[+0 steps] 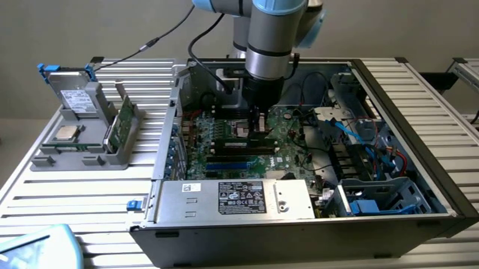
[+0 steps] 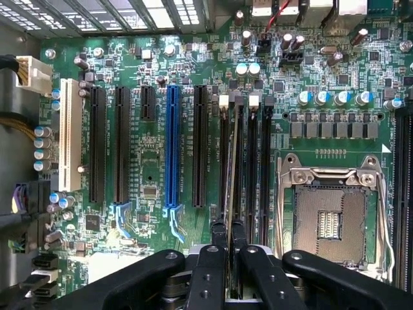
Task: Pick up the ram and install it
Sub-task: 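Insert the ram into the slot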
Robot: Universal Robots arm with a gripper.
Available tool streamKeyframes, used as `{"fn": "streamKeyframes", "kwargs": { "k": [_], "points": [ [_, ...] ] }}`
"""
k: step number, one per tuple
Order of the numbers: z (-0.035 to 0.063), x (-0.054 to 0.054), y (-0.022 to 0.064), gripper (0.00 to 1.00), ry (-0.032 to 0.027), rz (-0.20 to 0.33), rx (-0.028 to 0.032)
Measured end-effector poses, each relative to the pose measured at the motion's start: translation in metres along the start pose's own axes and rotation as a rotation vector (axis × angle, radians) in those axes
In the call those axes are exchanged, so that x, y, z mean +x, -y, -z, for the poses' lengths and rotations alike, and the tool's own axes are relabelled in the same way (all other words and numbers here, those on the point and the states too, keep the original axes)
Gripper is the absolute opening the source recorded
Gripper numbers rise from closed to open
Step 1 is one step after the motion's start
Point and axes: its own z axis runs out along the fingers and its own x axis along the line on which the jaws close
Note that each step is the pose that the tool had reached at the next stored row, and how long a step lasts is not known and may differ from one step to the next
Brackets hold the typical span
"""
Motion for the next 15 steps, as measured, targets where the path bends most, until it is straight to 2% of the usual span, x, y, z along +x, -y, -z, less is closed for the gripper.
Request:
{"fn": "streamKeyframes", "kwargs": {
  "k": [10,15],
  "points": [
    [-0.0003,0.0,0.0,0.14,-0.009,0.04,-0.004],
    [-0.0007,-0.0001,0.0,0.14,-0.0098,0.048,-0.0049]
  ]
}}
